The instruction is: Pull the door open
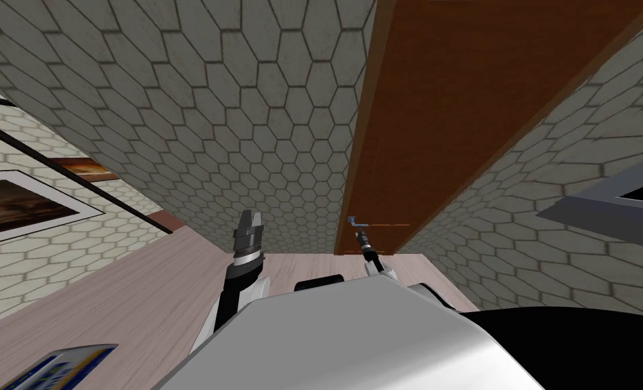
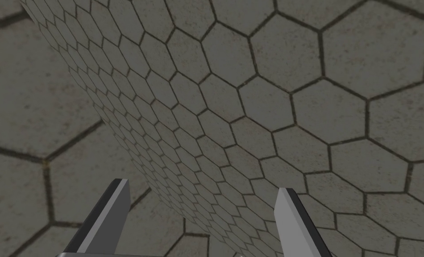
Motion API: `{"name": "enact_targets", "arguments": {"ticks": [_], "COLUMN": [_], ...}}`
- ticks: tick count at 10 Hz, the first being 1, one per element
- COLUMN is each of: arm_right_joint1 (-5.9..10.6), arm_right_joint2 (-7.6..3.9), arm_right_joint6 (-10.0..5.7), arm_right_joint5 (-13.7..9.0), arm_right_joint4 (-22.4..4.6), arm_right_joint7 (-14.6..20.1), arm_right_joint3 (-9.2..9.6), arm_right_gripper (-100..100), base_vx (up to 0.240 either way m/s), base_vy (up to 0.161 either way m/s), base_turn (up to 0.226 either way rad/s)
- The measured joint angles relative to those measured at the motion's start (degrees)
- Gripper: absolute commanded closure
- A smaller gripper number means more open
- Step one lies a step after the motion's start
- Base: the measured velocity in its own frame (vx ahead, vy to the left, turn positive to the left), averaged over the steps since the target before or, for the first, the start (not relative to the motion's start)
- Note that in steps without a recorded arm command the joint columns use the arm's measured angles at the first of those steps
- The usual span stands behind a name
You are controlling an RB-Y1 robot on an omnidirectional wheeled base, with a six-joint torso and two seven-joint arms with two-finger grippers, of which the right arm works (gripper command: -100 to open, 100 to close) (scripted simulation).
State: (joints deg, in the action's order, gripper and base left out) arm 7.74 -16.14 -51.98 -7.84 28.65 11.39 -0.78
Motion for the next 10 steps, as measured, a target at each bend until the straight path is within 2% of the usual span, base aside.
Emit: {"name": "enact_targets", "arguments": {"ticks": [1,2,3,4,5,6,7,8,9,10], "arm_right_joint1": [-1.15,-0.49,1.82,2.06,-0.04,0.61,-0.32,0.45,0.21,-0.42], "arm_right_joint2": [-0.54,-0.96,-1.91,-2.26,-2.54,-2.59,-2.38,-2.37,-2.32,-2.30], "arm_right_joint6": [-0.28,-1.08,-3.71,-5.15,-3.76,-3.60,-2.86,-3.32,-3.30,-2.64], "arm_right_joint5": [-0.05,-0.06,-0.07,-0.07,-0.09,-0.09,-0.13,-0.11,-0.12,-0.14], "arm_right_joint4": [0.63,-1.13,-6.83,-8.93,-6.60,-7.19,-5.05,-5.81,-4.90,-3.39], "arm_right_joint7": [0.48,0.92,1.88,2.41,2.55,2.59,2.34,2.30,2.26,2.18], "arm_right_joint3": [-0.99,-1.41,-2.26,-2.74,-2.91,-2.94,-3.01,-2.99,-3.01,-3.03], "arm_right_gripper": [-100,-100,-100,-100,-100,-100,-100,-100,-100,-100], "base_vx": [0.111,0.140,0.134,0.069,0.015,-0.010,-0.014,-0.010,-0.005,0.000], "base_vy": [-0.007,-0.006,-0.021,-0.019,-0.006,0.002,0.003,0.002,0.002,0.000], "base_turn": [0.052,0.210,0.111,-0.024,-0.024,0.011,-0.001,0.002,-0.001,0.000]}}
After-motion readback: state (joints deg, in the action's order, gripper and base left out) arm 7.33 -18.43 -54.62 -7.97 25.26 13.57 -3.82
